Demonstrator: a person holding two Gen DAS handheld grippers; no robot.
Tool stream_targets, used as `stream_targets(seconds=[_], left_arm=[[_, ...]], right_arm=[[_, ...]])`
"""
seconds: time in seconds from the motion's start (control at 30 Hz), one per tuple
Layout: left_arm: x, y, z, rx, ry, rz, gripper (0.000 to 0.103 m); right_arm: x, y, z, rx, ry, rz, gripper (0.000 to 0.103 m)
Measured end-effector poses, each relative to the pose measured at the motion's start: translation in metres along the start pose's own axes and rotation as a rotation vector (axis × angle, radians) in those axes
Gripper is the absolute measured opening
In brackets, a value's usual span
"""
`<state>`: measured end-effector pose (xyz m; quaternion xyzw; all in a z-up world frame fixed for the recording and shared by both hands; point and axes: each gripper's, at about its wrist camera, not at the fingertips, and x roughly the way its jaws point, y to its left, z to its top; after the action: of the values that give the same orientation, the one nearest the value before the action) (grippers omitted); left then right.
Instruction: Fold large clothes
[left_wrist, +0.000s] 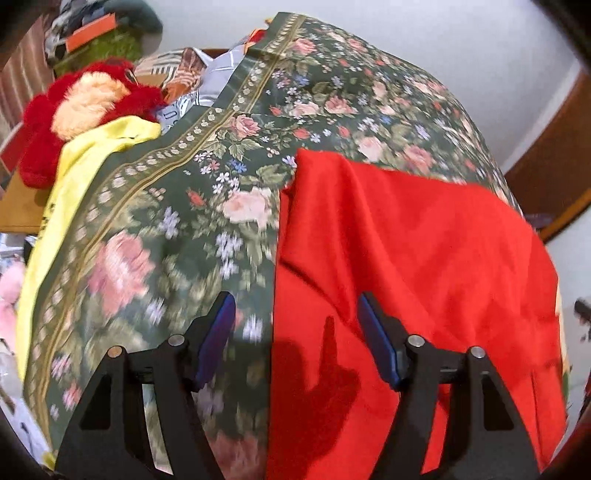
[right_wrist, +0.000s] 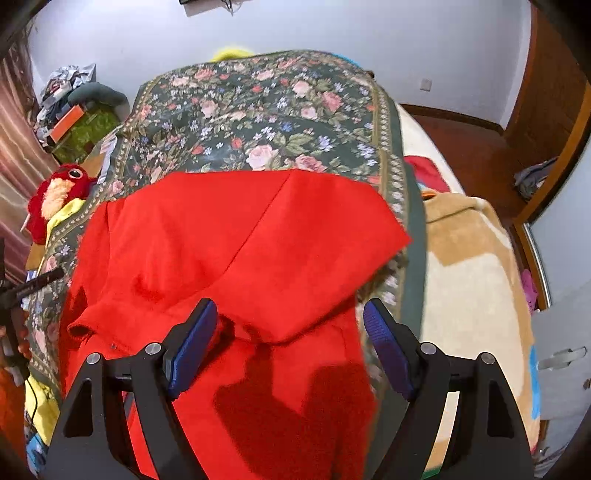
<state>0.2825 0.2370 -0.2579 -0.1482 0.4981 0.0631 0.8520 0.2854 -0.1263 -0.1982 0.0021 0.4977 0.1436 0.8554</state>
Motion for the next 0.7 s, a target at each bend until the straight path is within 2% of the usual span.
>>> stream_targets(seconds=[0.1, 0.17, 0.2, 0.27, 0.3, 0.43, 0.57, 0.63, 0.7], left_arm=[[0.024, 0.004, 0.014, -0.015, 0.024, -0.019, 0.055], [0.043, 0.005, 0.022, -0.002, 0.045, -0.007, 0.042], [0.053, 0.003, 0.025, 0.003, 0.058, -0.007, 0.028], [0.06, 0.0, 0.027, 0.009, 0.052, -0.014, 0.016], [0.06, -0.003, 0.027, 0.024, 0.035, -0.008, 0.006], [0.053, -0.003, 0.023, 0.034, -0.015, 0.01, 0.004], [0.043, 0.01, 0.018, 0.001, -0.048, 0.067, 0.004], [0.044, 0.017, 0.015, -0.007, -0.041, 0.109, 0.004], [0.044, 0.02, 0.012, -0.006, -0.017, 0.115, 0.004]], right_arm=[[0.021, 0.005, 0.003, -0.007, 0.035, 0.004, 0.079], [0.036, 0.007, 0.005, -0.009, 0.062, 0.003, 0.079], [0.045, 0.008, 0.005, -0.006, 0.081, 0.002, 0.079], [0.058, 0.008, 0.004, -0.001, 0.113, 0.004, 0.079], [0.062, 0.007, 0.003, 0.0, 0.123, 0.003, 0.079], [0.068, 0.007, -0.001, -0.007, 0.133, -0.014, 0.082], [0.066, 0.003, -0.002, -0.003, 0.133, -0.012, 0.083], [0.065, 0.002, -0.004, -0.001, 0.136, -0.018, 0.083], [0.063, 0.002, -0.004, 0.003, 0.14, -0.024, 0.083]])
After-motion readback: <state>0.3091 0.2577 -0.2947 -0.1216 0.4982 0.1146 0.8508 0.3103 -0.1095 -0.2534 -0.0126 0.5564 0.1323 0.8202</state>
